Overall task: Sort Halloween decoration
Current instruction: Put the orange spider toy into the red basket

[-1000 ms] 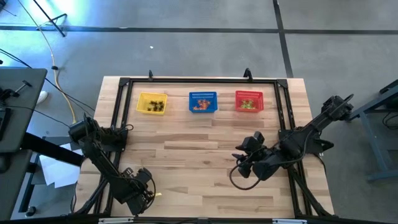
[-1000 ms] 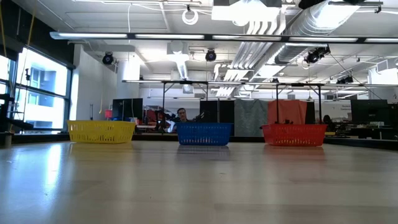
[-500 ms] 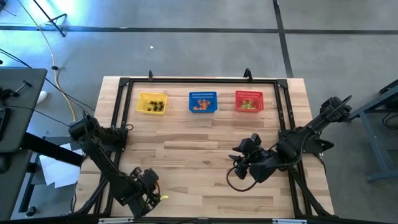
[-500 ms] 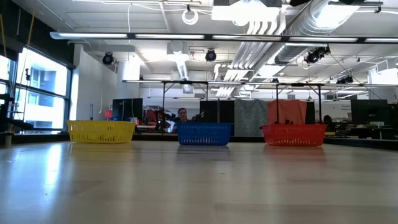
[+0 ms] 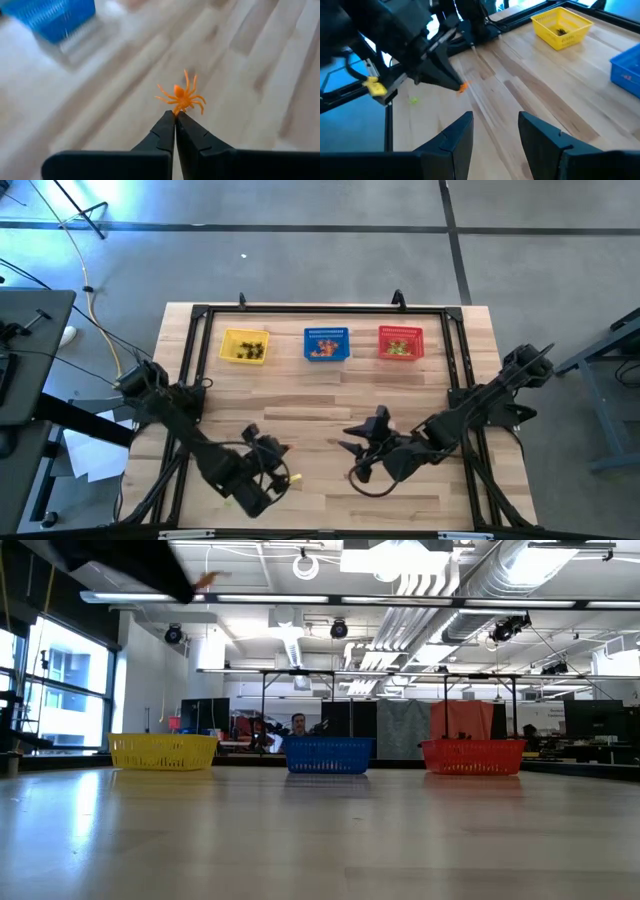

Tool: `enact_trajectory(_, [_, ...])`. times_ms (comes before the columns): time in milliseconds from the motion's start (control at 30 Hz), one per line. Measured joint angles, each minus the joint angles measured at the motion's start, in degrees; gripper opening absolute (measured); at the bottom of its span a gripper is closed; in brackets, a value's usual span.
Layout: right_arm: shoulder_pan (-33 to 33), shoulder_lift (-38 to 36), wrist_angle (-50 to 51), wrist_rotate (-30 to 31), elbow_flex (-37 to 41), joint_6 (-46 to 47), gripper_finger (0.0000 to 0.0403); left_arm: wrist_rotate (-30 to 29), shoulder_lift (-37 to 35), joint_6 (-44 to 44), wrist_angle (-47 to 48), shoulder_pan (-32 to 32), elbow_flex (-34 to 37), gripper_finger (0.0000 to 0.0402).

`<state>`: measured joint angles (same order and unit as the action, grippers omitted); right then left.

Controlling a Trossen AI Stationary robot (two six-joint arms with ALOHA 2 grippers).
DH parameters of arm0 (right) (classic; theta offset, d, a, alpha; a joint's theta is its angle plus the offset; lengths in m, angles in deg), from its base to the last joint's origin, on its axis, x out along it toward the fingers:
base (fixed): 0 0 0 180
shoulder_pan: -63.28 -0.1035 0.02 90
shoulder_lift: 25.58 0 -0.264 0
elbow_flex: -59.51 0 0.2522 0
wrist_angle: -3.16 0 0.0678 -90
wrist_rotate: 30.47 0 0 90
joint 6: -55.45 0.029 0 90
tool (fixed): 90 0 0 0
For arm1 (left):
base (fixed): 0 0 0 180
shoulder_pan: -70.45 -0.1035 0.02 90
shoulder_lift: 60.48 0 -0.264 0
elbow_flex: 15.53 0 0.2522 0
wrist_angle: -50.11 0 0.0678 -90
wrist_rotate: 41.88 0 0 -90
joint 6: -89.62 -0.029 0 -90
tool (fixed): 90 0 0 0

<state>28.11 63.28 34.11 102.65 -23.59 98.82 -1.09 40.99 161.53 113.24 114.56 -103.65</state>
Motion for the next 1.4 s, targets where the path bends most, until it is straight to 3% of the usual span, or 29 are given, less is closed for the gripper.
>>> enact_trajectory(267, [2.21,6.5,-12.08,0.0,0.0,-3.53,0.0154,-2.99,-0.09,-19.88,-13.6,-4.61,-2.34,0.0])
enact_trajectory(500, [3.69,7.58,-13.2,-1.43,0.0,-3.41,0.0154,-2.94,-0.09,-31.27,-23.29,-6.04,-2.36,0.0])
enact_trajectory(1400, [3.68,7.56,-13.68,-2.84,0.0,-3.37,0.0154,-3.9,-0.13,-36.56,-27.6,-8.14,-2.36,0.0])
